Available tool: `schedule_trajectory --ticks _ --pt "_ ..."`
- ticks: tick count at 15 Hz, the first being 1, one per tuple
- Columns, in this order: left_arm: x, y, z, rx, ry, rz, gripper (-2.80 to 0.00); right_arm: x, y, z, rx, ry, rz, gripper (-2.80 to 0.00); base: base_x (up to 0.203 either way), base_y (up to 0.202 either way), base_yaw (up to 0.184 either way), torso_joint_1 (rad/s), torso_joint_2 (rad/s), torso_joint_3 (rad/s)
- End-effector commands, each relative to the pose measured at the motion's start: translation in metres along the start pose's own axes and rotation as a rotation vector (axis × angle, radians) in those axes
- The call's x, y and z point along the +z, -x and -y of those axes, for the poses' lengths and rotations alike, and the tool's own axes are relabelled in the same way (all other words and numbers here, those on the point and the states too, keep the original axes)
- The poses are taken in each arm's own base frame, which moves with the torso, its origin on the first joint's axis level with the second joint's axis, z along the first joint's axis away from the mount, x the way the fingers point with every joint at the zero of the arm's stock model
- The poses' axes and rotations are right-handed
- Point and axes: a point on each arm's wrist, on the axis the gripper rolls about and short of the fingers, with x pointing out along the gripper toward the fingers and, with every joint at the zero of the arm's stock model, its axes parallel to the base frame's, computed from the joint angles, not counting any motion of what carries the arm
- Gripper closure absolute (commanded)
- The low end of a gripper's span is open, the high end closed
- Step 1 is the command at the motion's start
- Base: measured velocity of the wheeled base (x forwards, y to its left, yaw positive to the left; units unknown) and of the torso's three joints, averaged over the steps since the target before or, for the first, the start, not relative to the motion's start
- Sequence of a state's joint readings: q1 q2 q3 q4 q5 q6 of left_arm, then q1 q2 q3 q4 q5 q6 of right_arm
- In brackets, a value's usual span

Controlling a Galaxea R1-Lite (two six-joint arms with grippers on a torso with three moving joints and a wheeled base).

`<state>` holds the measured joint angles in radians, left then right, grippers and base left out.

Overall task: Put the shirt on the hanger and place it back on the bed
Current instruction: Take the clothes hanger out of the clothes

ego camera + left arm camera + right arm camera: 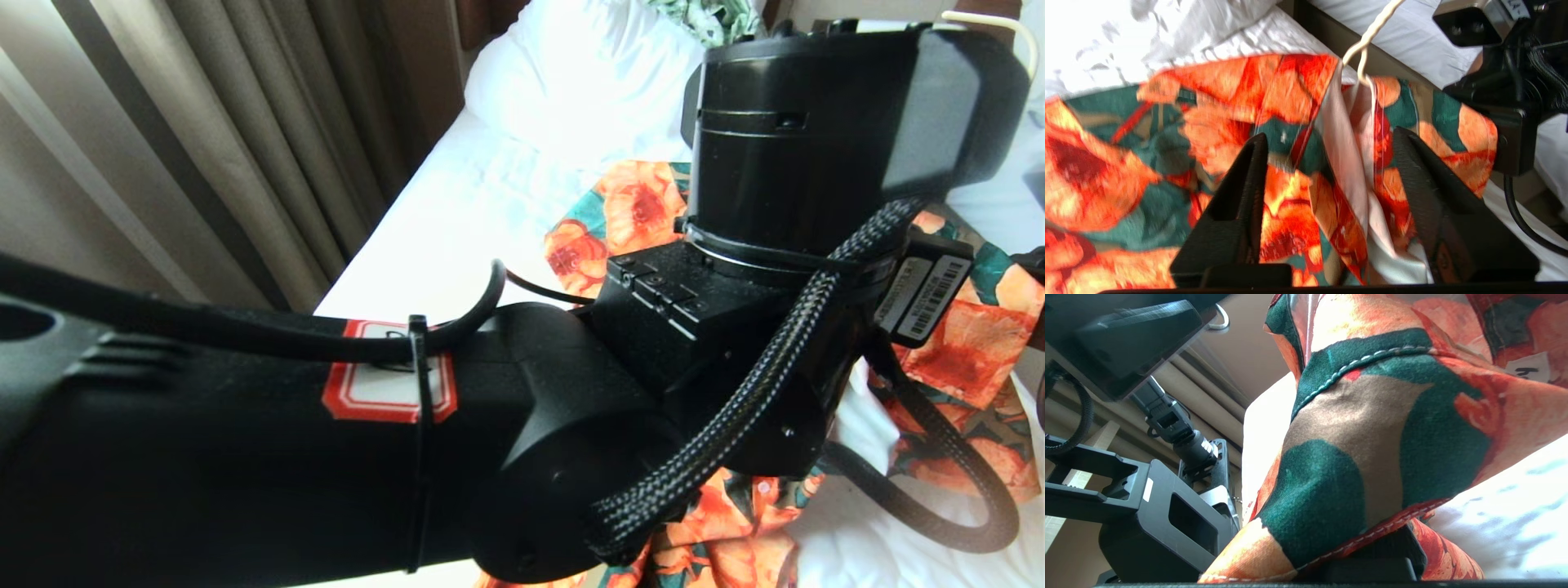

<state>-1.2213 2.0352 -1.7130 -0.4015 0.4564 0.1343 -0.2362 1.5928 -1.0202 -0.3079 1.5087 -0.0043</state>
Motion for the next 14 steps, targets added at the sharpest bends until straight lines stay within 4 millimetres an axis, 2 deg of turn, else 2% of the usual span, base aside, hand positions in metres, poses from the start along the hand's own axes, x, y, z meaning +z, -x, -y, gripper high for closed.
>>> schedule_trajectory --ticks 1,3,6,9,14 --pt "-0.006 -0.012 0.005 0.009 -0.027 0.004 -2.80 0.000 0.000 0.000 0.010 0.003 0.000 0.00 0.000 0.000 0.000 0.000 0.00 0.000" --pt "-0.011 -0.026 0.008 0.025 -0.083 0.012 -2.80 0.000 0.000 -0.001 0.010 0.004 0.000 0.00 0.000 0.000 0.000 0.000 0.00 0.000" --pt "-0.017 -0.041 0.000 0.055 -0.161 0.018 -2.80 0.001 0.000 -0.003 0.011 0.007 0.000 0.00 0.000 0.000 0.000 0.000 0.00 0.000" --pt "-0.016 -0.042 -0.003 0.056 -0.214 0.018 -2.80 0.001 -0.001 -0.003 0.013 0.007 0.000 0.00 0.000 0.000 0.000 0.000 0.00 0.000" --pt "0.006 -0.029 -0.005 0.059 -0.191 0.069 -2.80 0.000 -0.005 -0.003 0.028 0.014 -0.004 0.00 0.000 0.000 0.000 0.000 0.00 0.000"
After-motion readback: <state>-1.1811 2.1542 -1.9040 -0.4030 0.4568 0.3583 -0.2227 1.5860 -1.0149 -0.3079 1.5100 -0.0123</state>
